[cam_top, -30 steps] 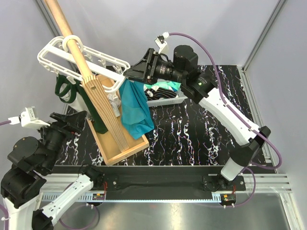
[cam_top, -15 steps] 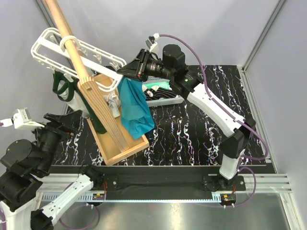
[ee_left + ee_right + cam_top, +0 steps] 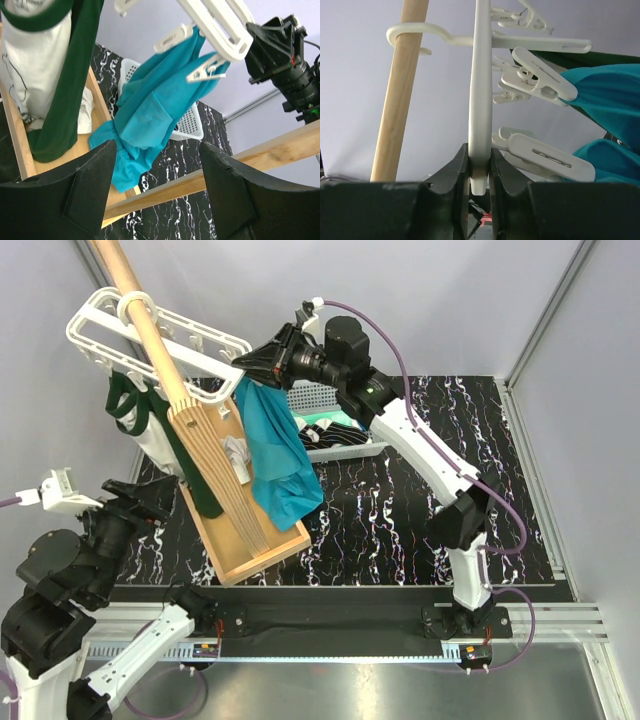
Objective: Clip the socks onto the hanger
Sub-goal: Adjust the hanger on the clothesline.
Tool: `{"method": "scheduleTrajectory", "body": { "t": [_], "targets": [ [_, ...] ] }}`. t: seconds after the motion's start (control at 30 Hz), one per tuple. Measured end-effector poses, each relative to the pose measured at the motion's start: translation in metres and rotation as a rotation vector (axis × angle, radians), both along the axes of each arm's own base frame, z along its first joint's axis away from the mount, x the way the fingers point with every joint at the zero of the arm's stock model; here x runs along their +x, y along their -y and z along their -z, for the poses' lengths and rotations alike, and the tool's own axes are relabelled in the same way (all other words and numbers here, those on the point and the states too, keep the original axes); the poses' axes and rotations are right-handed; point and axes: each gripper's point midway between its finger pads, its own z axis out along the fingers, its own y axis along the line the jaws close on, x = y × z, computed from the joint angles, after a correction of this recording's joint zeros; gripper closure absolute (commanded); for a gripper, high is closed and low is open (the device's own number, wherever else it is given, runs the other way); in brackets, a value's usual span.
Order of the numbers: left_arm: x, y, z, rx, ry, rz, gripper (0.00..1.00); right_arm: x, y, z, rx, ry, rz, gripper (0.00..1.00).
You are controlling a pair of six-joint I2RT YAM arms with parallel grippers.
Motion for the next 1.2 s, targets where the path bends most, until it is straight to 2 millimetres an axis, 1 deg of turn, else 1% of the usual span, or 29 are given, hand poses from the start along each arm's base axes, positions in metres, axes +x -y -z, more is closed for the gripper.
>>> {"method": "scheduleTrajectory", "body": {
  "t": [0.1,0.17,0.23,0.3,0.4,0.43,0.47,0.5,0.57,0.63,0.7,0.73,0.8,0.83,0.9,1.03,1.07,1.13,1.2],
  "targets": [
    [0.003,0.004,0.009,0.002,-0.024,0.009,0.29,0.014,-0.003,-0.001,0.022,-0.019,0.000,1.00],
    [0.006,0.008,0.018,0.008,-0.045,0.016,0.29,0.027,-0.004,-0.004,0.047,-0.020,-0.007,1.00],
    [0.008,0.011,0.024,0.013,-0.062,0.025,0.29,0.040,-0.001,-0.009,0.074,-0.012,-0.025,1.00],
    [0.009,0.013,0.028,0.018,-0.070,0.031,0.29,0.052,0.004,-0.008,0.091,-0.004,-0.041,1.00],
    [0.012,0.016,0.032,0.032,-0.072,0.043,0.28,0.071,0.012,0.002,0.110,0.002,-0.064,0.99],
    [0.013,0.018,0.033,0.038,-0.072,0.048,0.28,0.077,0.015,0.006,0.112,0.003,-0.067,0.97],
    [0.014,0.019,0.035,0.054,-0.077,0.055,0.27,0.081,0.016,0.010,0.113,0.008,-0.072,0.92],
    [0.016,0.020,0.037,0.071,-0.086,0.058,0.27,0.084,0.017,0.012,0.114,0.013,-0.074,0.90],
    [0.025,0.025,0.040,0.113,-0.118,0.059,0.27,0.086,0.020,0.013,0.115,0.032,-0.082,0.89],
    [0.038,0.031,0.045,0.159,-0.165,0.059,0.27,0.085,0.021,0.012,0.116,0.061,-0.086,0.84],
    [0.056,0.041,0.051,0.209,-0.216,0.060,0.26,0.084,0.021,0.011,0.114,0.091,-0.090,0.78],
    [0.063,0.045,0.055,0.232,-0.238,0.061,0.26,0.084,0.020,0.012,0.112,0.102,-0.090,0.69],
    [0.074,0.049,0.064,0.272,-0.279,0.057,0.26,0.083,0.020,0.011,0.111,0.123,-0.090,0.60],
    [0.079,0.050,0.068,0.288,-0.293,0.052,0.25,0.083,0.021,0.010,0.112,0.138,-0.089,0.54],
    [0.085,0.047,0.069,0.304,-0.300,0.035,0.25,0.081,0.021,0.009,0.109,0.177,-0.092,0.50],
    [0.102,0.035,0.057,0.257,-0.258,-0.014,0.25,0.079,0.025,0.010,0.078,0.221,-0.080,0.41],
    [0.108,0.032,0.054,0.236,-0.242,-0.022,0.24,0.078,0.027,0.012,0.060,0.222,-0.076,0.37],
    [0.115,0.026,0.051,0.209,-0.220,-0.032,0.23,0.075,0.033,0.014,0.028,0.229,-0.072,0.35],
    [0.128,0.022,0.048,0.165,-0.182,-0.019,0.23,0.071,0.045,0.014,-0.011,0.244,-0.063,0.30]
  ]
}}
